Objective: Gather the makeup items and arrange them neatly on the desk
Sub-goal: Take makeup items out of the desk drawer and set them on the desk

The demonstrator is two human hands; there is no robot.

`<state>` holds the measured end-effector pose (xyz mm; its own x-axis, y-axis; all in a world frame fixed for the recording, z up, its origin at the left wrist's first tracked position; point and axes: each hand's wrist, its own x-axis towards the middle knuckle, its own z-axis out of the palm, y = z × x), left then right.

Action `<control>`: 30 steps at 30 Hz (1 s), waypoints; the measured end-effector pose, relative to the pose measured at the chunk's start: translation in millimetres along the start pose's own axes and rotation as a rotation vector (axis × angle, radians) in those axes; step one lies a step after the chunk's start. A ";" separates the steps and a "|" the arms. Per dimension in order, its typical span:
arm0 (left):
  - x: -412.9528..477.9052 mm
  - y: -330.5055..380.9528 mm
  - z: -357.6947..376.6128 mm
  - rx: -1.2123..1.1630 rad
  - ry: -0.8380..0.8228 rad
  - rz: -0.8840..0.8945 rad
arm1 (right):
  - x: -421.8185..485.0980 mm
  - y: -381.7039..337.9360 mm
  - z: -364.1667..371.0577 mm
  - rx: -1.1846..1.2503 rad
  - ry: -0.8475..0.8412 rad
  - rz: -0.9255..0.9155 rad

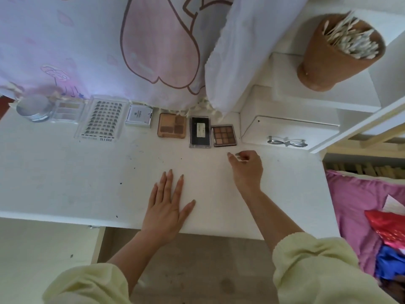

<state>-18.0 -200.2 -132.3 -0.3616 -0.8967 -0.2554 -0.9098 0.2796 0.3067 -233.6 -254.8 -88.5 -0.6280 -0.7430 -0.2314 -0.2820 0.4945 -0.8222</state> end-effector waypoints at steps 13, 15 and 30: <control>-119.4 43.6 44.8 0.052 0.162 0.181 | -151.6 105.9 -77.8 -0.395 -0.396 -0.459; -150.4 47.3 66.3 0.111 0.087 0.212 | -174.8 136.0 -88.1 -0.534 -0.510 -0.467; -191.9 30.9 101.5 0.389 -0.289 0.252 | -217.2 218.9 -115.1 -1.129 -0.892 -0.549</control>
<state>2.7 15.4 -166.9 -0.5697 -0.6698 -0.4763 -0.7761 0.6291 0.0436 -242.5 66.7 -158.4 0.2418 -0.7582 -0.6055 -0.9689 -0.1543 -0.1937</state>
